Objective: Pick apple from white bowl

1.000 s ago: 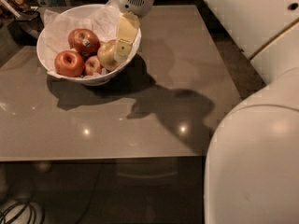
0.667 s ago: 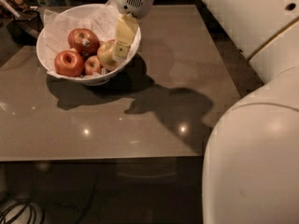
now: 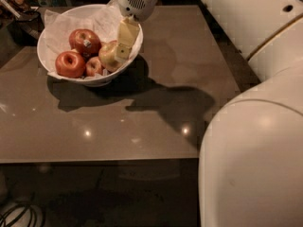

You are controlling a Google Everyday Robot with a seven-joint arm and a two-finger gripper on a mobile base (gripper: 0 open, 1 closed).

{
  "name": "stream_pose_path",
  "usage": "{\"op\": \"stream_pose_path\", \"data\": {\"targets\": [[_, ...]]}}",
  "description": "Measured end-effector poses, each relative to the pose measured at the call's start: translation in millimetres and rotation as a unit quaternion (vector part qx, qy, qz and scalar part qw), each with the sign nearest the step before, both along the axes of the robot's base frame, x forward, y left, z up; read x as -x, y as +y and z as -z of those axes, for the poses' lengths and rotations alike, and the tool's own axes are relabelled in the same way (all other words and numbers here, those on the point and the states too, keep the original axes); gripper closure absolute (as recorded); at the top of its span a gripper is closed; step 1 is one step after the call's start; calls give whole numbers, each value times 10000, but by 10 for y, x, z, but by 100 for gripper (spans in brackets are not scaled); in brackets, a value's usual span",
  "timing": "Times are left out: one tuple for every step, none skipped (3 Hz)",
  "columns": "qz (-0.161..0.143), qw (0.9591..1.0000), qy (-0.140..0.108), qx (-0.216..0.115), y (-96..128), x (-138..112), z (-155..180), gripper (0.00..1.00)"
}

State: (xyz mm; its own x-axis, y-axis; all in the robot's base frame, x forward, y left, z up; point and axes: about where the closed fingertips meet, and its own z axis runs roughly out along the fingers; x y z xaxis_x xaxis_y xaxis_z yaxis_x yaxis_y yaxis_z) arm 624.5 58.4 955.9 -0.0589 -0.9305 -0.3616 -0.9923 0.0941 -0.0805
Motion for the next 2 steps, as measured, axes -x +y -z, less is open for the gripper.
{"op": "stream_pose_path", "data": {"targets": [[-70, 9998, 159, -65, 56, 20, 73, 24], [-41, 9994, 312, -162, 69, 60, 136, 21]]}}
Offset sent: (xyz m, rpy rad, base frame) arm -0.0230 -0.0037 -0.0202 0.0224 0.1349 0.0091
